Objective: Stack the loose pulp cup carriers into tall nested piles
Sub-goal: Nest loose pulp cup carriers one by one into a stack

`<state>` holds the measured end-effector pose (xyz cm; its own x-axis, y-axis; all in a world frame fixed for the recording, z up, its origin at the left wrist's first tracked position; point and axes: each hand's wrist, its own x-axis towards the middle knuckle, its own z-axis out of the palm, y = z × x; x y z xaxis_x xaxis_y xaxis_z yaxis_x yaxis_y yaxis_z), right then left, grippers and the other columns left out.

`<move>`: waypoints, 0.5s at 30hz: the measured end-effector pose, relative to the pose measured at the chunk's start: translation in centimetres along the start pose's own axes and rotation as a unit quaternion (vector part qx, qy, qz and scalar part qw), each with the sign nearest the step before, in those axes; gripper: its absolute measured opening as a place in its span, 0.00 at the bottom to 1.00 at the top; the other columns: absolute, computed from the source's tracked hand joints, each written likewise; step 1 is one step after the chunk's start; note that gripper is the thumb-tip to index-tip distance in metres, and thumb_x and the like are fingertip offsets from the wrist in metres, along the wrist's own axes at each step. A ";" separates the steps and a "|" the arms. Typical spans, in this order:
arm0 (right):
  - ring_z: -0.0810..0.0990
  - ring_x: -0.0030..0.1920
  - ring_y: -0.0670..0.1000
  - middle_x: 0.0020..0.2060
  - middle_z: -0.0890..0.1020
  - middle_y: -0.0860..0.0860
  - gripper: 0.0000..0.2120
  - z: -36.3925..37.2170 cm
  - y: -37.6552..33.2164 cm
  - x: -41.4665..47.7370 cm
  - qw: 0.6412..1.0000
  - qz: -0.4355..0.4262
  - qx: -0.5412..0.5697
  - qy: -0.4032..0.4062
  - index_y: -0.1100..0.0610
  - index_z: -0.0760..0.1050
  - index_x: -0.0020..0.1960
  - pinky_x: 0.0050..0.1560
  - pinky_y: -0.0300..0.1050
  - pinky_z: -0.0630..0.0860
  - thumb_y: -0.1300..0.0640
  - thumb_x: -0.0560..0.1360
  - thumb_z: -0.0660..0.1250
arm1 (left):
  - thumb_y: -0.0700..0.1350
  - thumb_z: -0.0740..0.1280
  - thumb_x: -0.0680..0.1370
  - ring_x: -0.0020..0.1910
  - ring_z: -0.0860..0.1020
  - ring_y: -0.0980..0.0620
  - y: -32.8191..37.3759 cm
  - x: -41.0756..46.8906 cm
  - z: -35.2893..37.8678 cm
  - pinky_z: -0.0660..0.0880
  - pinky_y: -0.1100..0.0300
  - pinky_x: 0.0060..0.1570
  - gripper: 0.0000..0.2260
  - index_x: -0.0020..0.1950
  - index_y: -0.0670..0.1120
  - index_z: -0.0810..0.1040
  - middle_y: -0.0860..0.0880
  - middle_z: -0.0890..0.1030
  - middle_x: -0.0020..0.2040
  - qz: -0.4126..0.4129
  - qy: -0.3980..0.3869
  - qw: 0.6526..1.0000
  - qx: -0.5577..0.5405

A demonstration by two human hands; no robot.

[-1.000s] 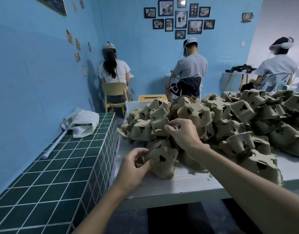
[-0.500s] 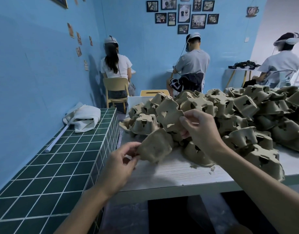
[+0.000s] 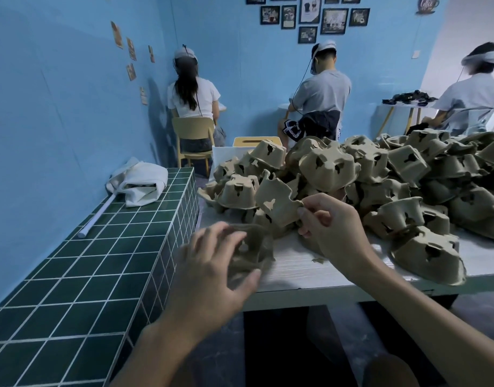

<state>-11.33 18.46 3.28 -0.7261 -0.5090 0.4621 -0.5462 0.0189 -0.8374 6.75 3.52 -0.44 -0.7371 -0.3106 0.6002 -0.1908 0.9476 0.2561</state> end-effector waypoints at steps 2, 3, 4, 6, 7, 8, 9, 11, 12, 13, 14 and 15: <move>0.79 0.37 0.65 0.30 0.82 0.53 0.06 0.1 -0.2 -0.3 1.000 -0.011 0.002 -0.004 0.48 0.79 0.43 0.38 0.65 0.79 0.58 0.77 0.69 | 0.66 0.56 0.77 0.57 0.74 0.45 0.3 0.1 0.7 0.74 0.50 0.55 0.24 0.58 0.53 0.82 0.48 0.77 0.60 0.041 0.000 0.994 0.098; 0.79 0.37 0.64 0.31 0.81 0.51 0.07 0.1 -0.4 -0.4 1.000 -0.022 0.001 -0.009 0.49 0.79 0.43 0.37 0.63 0.79 0.59 0.77 0.69 | 0.65 0.56 0.79 0.54 0.74 0.45 0.2 0.1 0.8 0.76 0.49 0.53 0.22 0.54 0.53 0.83 0.47 0.78 0.57 0.052 -0.002 0.993 0.107; 0.79 0.37 0.62 0.32 0.81 0.49 0.06 0.1 -0.5 -0.4 0.999 -0.038 -0.004 -0.013 0.50 0.80 0.44 0.38 0.61 0.79 0.60 0.77 0.69 | 0.60 0.59 0.80 0.52 0.74 0.45 -0.3 0.1 1.0 0.78 0.48 0.52 0.18 0.51 0.52 0.84 0.48 0.78 0.55 0.062 0.005 0.993 0.102; 0.79 0.37 0.59 0.35 0.81 0.47 0.06 0.0 -0.5 -0.6 0.997 -0.072 -0.022 -0.018 0.53 0.80 0.45 0.40 0.59 0.79 0.62 0.77 0.69 | 0.49 0.71 0.75 0.51 0.74 0.45 -1.1 -0.1 1.2 0.79 0.47 0.49 0.07 0.51 0.51 0.85 0.48 0.77 0.54 0.073 0.012 0.993 0.089; 0.79 0.38 0.59 0.38 0.81 0.46 0.05 0.0 -0.5 -0.6 0.996 -0.086 -0.028 -0.020 0.53 0.80 0.46 0.41 0.60 0.78 0.63 0.77 0.69 | 0.43 0.75 0.73 0.52 0.74 0.45 -1.6 -0.3 1.3 0.79 0.47 0.50 0.09 0.52 0.50 0.85 0.48 0.77 0.54 0.067 0.009 0.994 0.081; 0.80 0.38 0.59 0.40 0.81 0.46 0.05 0.0 -0.5 -0.7 0.994 -0.098 -0.033 -0.022 0.54 0.81 0.47 0.42 0.60 0.78 0.63 0.76 0.70 | 0.39 0.76 0.71 0.55 0.74 0.46 -2.1 -0.4 1.4 0.79 0.48 0.52 0.13 0.54 0.49 0.84 0.49 0.76 0.56 0.061 -0.004 0.996 0.060; 0.80 0.39 0.58 0.43 0.82 0.45 0.05 0.0 -0.5 -0.7 0.993 -0.107 -0.033 -0.024 0.54 0.81 0.48 0.42 0.59 0.78 0.64 0.76 0.70 | 0.36 0.76 0.71 0.58 0.75 0.48 -2.6 -0.6 1.4 0.78 0.49 0.56 0.15 0.55 0.49 0.84 0.50 0.75 0.59 0.055 -0.012 0.998 0.023; 0.81 0.40 0.52 0.47 0.82 0.45 0.06 0.2 -0.5 -0.8 0.992 -0.120 -0.026 -0.029 0.55 0.81 0.48 0.40 0.50 0.78 0.65 0.76 0.70 | 0.35 0.73 0.74 0.64 0.73 0.54 -3.5 -0.9 1.4 0.72 0.55 0.65 0.12 0.55 0.47 0.84 0.56 0.70 0.66 0.043 -0.013 0.995 -0.087; 0.81 0.40 0.46 0.48 0.82 0.45 0.07 0.4 -0.6 -0.9 0.990 -0.132 -0.028 -0.034 0.56 0.81 0.48 0.41 0.42 0.77 0.66 0.75 0.70 | 0.36 0.70 0.76 0.66 0.72 0.59 -3.9 -1.0 1.4 0.70 0.59 0.67 0.10 0.54 0.46 0.84 0.59 0.68 0.68 0.025 -0.006 0.990 -0.142; 0.81 0.42 0.44 0.49 0.82 0.46 0.07 0.6 -0.6 -1.1 0.987 -0.150 -0.036 -0.042 0.57 0.81 0.48 0.42 0.35 0.75 0.68 0.75 0.71 | 0.37 0.69 0.78 0.67 0.70 0.64 -4.2 -1.1 1.4 0.68 0.64 0.68 0.09 0.54 0.47 0.84 0.60 0.66 0.70 -0.002 -0.002 0.983 -0.183; 0.81 0.44 0.43 0.49 0.82 0.47 0.07 0.8 -0.6 -1.2 0.984 -0.165 -0.043 -0.052 0.59 0.81 0.48 0.44 0.32 0.75 0.69 0.74 0.71 | 0.37 0.68 0.79 0.69 0.66 0.70 -4.4 -1.3 1.4 0.66 0.69 0.68 0.10 0.56 0.48 0.83 0.59 0.64 0.73 -0.027 0.004 0.978 -0.209; 0.81 0.46 0.43 0.50 0.81 0.49 0.06 1.0 -0.6 -1.3 0.981 -0.177 -0.047 -0.063 0.61 0.81 0.48 0.46 0.31 0.75 0.70 0.74 0.70 | 0.37 0.68 0.79 0.70 0.63 0.74 -4.5 -1.4 1.4 0.64 0.73 0.68 0.12 0.60 0.50 0.81 0.57 0.62 0.75 -0.052 0.008 0.973 -0.226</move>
<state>-9.66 18.24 2.91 -0.4300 -0.6010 0.6737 -0.7952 -0.1013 -0.5978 7.73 -0.20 -3.46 -0.7184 -0.4067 0.5643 0.0434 0.7835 0.6199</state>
